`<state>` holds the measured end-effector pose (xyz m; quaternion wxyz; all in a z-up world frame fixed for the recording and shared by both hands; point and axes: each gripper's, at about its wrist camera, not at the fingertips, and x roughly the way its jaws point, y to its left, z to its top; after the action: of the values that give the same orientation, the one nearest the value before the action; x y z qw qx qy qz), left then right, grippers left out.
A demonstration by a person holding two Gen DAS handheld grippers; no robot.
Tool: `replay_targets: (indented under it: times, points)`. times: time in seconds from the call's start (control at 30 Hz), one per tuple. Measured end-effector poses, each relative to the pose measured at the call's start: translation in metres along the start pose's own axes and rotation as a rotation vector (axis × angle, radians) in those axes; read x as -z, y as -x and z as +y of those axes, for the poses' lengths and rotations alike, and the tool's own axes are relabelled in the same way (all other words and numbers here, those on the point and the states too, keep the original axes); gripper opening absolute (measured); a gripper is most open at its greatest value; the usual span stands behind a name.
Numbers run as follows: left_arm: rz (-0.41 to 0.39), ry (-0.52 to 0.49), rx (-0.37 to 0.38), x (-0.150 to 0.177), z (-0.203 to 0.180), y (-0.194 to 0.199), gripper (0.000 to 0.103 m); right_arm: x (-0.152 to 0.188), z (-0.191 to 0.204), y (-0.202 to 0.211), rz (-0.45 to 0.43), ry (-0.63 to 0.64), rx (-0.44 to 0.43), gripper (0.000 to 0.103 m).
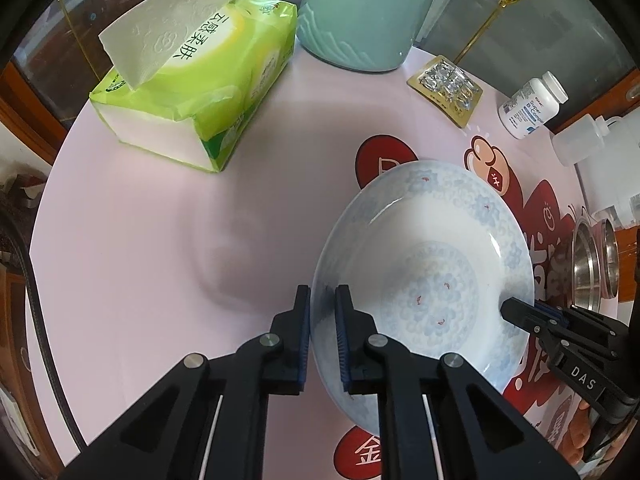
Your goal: Organize plates and bowls
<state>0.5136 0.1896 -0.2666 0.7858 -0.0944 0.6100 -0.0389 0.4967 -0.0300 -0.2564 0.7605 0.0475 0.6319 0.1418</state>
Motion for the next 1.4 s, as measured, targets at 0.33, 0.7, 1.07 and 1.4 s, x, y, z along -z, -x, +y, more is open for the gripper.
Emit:
replay_targets:
  times: [0.33, 0.7, 1.07, 1.4]
  points:
    - [0.015, 0.01, 0.048, 0.033, -0.003, 0.018, 0.009, 0.025, 0.002, 0.026, -0.006, 0.039, -0.013, 0.009]
    - [0.04, -0.032, 0.067, 0.111, -0.026, 0.081, 0.009, 0.087, 0.001, 0.085, -0.003, 0.031, -0.048, 0.008]
    - [0.004, -0.114, 0.095, 0.19, -0.062, 0.177, 0.009, 0.171, 0.006, 0.166, -0.051, -0.008, -0.048, 0.009]
    - [-0.028, -0.16, 0.128, 0.268, -0.064, 0.231, 0.009, 0.26, 0.022, 0.216, -0.11, -0.028, -0.032, 0.009]
